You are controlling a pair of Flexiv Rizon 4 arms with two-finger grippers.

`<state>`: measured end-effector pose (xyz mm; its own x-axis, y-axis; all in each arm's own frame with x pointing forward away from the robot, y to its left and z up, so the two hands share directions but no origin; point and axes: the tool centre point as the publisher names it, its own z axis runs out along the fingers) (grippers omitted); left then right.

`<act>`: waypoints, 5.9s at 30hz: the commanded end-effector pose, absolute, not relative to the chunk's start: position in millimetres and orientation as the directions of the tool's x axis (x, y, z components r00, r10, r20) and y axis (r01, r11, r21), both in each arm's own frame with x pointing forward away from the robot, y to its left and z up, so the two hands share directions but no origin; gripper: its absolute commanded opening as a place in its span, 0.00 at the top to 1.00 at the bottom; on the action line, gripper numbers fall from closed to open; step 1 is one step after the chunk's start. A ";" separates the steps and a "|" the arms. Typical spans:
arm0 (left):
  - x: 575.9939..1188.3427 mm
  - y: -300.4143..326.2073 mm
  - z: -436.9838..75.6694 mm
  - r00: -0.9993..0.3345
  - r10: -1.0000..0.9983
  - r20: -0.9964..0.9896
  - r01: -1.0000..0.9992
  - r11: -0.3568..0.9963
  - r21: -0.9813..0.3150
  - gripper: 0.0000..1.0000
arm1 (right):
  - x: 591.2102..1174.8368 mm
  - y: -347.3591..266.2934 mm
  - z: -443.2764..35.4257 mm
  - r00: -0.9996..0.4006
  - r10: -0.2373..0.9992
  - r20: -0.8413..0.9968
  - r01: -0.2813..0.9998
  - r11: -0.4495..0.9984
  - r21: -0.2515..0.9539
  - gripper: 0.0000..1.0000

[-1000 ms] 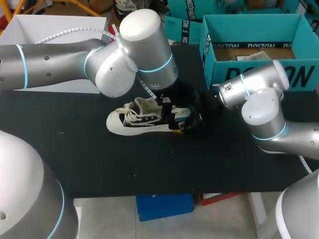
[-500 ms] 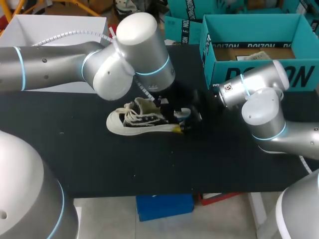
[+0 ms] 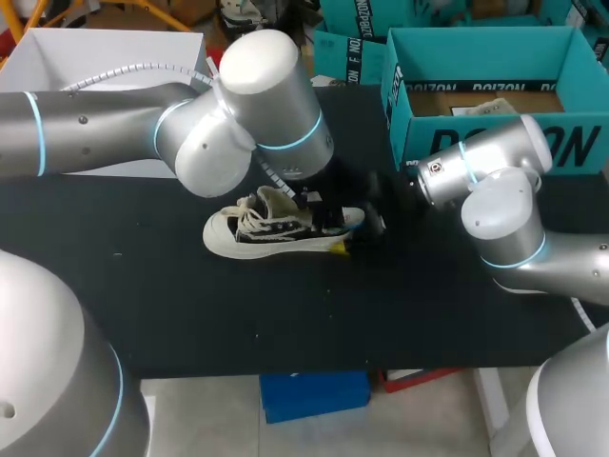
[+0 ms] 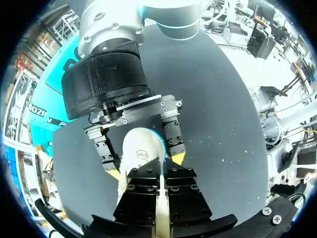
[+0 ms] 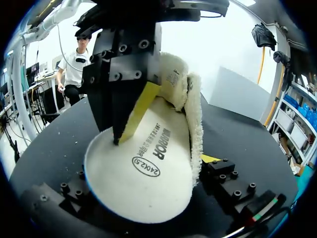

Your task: Take the shoe out of the shoebox, open the shoe tongue, remove and reinsert the insole, then place the shoe into the shoebox

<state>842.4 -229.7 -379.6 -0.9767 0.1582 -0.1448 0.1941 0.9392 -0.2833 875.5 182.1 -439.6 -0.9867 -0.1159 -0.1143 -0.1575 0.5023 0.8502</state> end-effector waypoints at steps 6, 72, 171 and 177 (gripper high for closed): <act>838.4 -221.9 -374.2 -0.978 0.177 -0.110 0.204 0.919 -0.338 1.00 | 876.1 183.0 -443.9 -0.987 -0.115 -0.113 -0.157 0.504 0.849 1.00; 721.6 -225.1 -167.7 -0.685 0.725 0.069 0.174 0.256 -0.951 1.00 | 876.1 183.0 -443.9 -0.987 -0.115 -0.113 -0.157 0.504 0.849 1.00; 729.7 -179.0 -61.9 -0.854 0.428 0.297 -0.418 -0.223 -0.881 1.00 | 870.9 163.4 -366.1 -0.956 -0.292 0.021 -0.230 0.793 0.565 0.00; 729.7 -179.0 -61.9 -0.854 0.428 0.297 -0.418 -0.223 -0.881 1.00 | 872.8 165.1 -340.7 -0.943 -0.313 0.110 -0.244 0.878 0.412 0.00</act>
<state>731.0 -177.8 -60.9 -0.8520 0.4310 0.2971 -0.4191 -0.2214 -0.8805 866.2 165.3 -356.6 -0.9634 -0.2679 0.0055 -0.1994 0.7305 0.6531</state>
